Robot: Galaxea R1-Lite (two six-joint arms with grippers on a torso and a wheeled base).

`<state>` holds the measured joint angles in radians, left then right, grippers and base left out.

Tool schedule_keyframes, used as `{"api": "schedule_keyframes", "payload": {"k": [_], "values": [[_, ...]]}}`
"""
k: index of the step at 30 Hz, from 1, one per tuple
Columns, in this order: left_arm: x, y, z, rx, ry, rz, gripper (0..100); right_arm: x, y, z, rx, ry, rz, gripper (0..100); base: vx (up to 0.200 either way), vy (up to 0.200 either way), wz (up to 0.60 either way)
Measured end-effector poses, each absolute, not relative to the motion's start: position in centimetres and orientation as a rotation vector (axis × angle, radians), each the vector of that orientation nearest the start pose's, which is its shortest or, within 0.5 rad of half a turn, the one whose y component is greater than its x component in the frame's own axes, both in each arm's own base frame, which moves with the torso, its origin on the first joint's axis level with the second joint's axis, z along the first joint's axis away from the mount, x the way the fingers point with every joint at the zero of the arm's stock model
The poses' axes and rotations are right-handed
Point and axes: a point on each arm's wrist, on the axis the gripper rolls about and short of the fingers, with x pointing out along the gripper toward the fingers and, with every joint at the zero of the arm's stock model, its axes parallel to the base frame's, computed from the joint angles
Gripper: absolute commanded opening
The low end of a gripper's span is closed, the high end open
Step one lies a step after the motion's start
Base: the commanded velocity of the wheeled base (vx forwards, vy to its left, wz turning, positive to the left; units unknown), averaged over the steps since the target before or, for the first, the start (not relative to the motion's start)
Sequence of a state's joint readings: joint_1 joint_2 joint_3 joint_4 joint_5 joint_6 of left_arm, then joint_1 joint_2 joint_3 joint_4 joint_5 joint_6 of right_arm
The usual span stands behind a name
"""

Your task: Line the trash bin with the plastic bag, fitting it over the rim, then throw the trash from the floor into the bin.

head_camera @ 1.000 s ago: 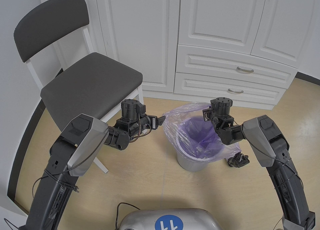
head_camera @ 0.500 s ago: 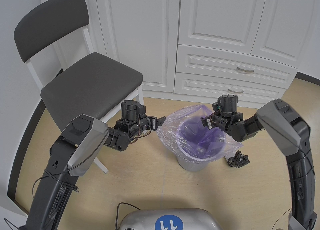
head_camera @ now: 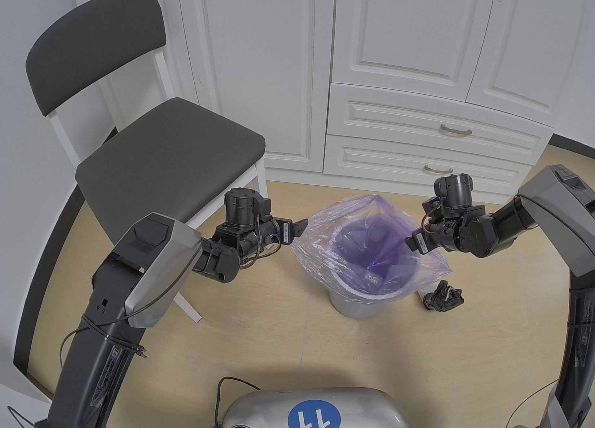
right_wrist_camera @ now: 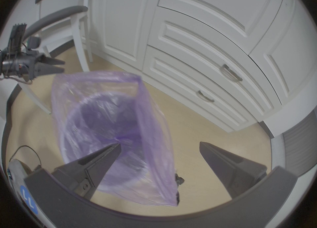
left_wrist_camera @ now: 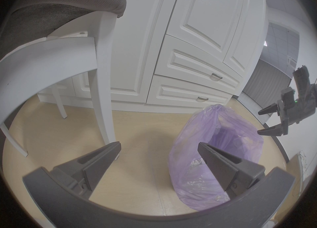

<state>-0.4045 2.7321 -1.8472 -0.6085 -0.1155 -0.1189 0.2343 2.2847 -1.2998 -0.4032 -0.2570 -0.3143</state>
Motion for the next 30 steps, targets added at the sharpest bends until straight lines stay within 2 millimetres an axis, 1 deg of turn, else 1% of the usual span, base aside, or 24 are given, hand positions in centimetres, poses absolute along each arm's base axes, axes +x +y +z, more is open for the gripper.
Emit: {"api": "schedule_keyframes", "payload": {"k": [4,9,15,18,23,30], "values": [[49.8,-21.6,0.4,-0.075,0.307,-0.5,100,43.7,8.6,5.5,-0.455,0.59,0.028,100,0.0,0.0,0.0],[49.8,-21.6,0.4,-0.074,0.307,-0.5,100,45.2,7.2,4.4,-0.437,0.595,-0.015,100,0.0,0.0,0.0],[49.8,-21.6,0.4,-0.075,0.307,-0.499,100,47.3,5.7,4.3,-0.39,0.555,-0.069,100,0.0,0.0,0.0],[49.8,-21.6,0.4,-0.075,0.307,-0.499,100,48.2,5.4,4.6,-0.36,0.523,-0.081,100,0.0,0.0,0.0],[49.8,-21.6,0.5,-0.076,0.305,-0.5,100,48.4,5.5,5.5,-0.333,0.475,-0.081,100,0.0,0.0,0.0],[49.8,-21.6,0.5,-0.076,0.304,-0.501,100,47.4,5.9,6.0,-0.332,0.488,-0.04,100,0.0,0.0,0.0]]}}
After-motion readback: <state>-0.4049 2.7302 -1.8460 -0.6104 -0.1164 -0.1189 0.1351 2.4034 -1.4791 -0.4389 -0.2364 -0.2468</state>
